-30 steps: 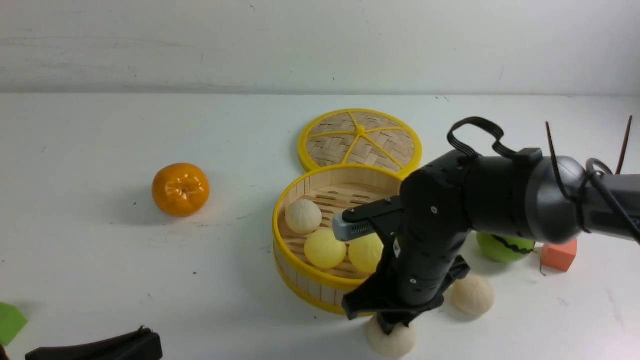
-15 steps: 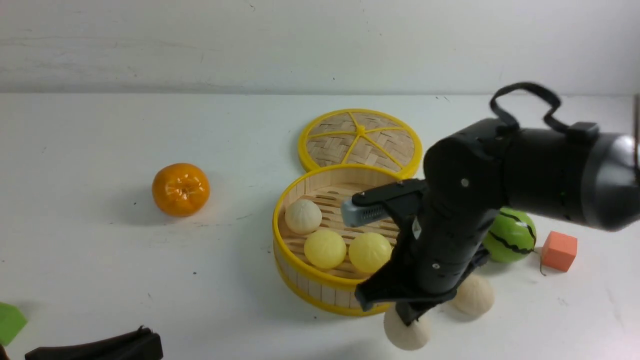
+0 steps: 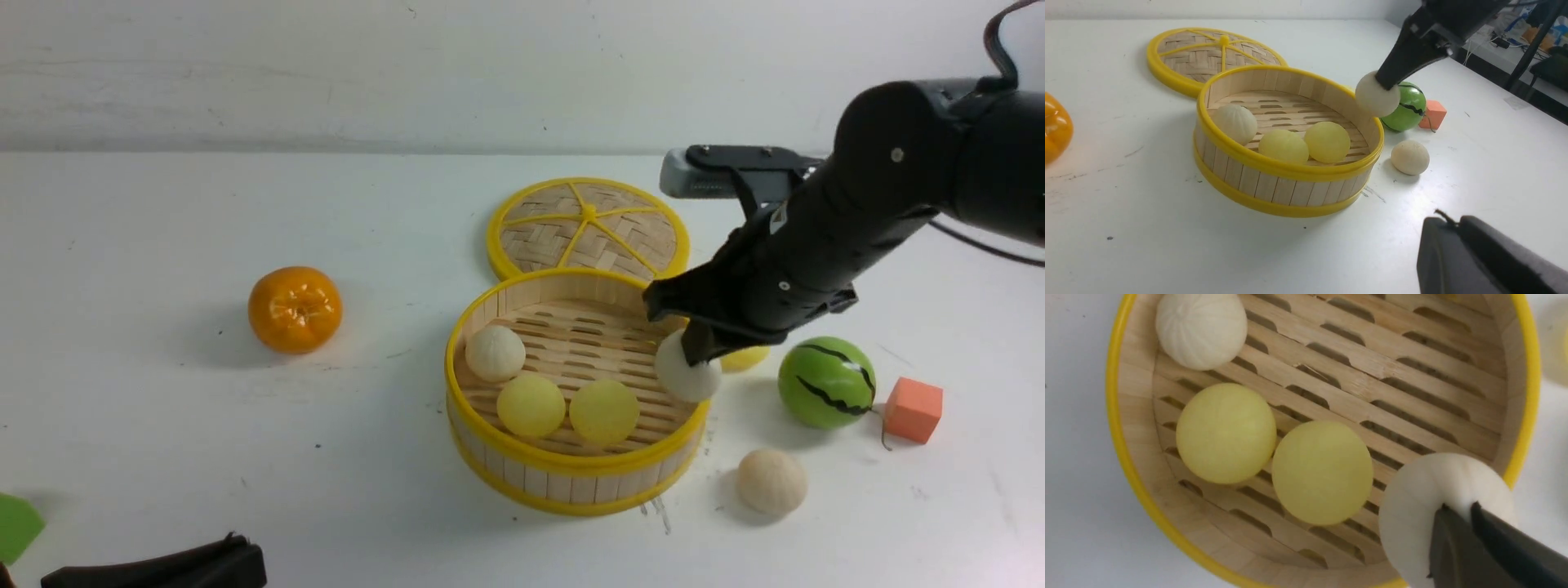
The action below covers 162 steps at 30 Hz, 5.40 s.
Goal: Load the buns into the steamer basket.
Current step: Use the right arm to put the steamed stuffed bun into the steamer, then use the right arm to grab a steamed stuffed bun, then use the right arm to put the steamed stuffed bun into the steamer
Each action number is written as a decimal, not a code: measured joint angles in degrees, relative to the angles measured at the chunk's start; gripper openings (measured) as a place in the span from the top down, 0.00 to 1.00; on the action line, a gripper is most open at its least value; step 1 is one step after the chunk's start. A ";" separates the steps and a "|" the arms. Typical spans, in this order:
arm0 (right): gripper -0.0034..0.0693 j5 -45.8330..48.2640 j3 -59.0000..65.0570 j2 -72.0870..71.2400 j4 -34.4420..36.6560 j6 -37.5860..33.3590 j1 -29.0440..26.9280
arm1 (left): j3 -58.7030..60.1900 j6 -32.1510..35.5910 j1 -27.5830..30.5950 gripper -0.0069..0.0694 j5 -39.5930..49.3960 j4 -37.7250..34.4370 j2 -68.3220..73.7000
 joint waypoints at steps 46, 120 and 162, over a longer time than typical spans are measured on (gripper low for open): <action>0.39 0.51 -3.61 1.33 1.22 -5.87 -2.34 | 0.00 0.00 0.00 0.81 0.05 0.00 0.00; 0.94 5.61 7.08 -4.50 -6.53 1.42 -3.47 | 0.00 0.00 0.00 0.74 0.05 0.00 0.00; 0.62 -2.68 -30.36 26.62 5.19 -4.87 2.14 | 0.00 0.00 0.00 0.69 0.05 0.00 0.00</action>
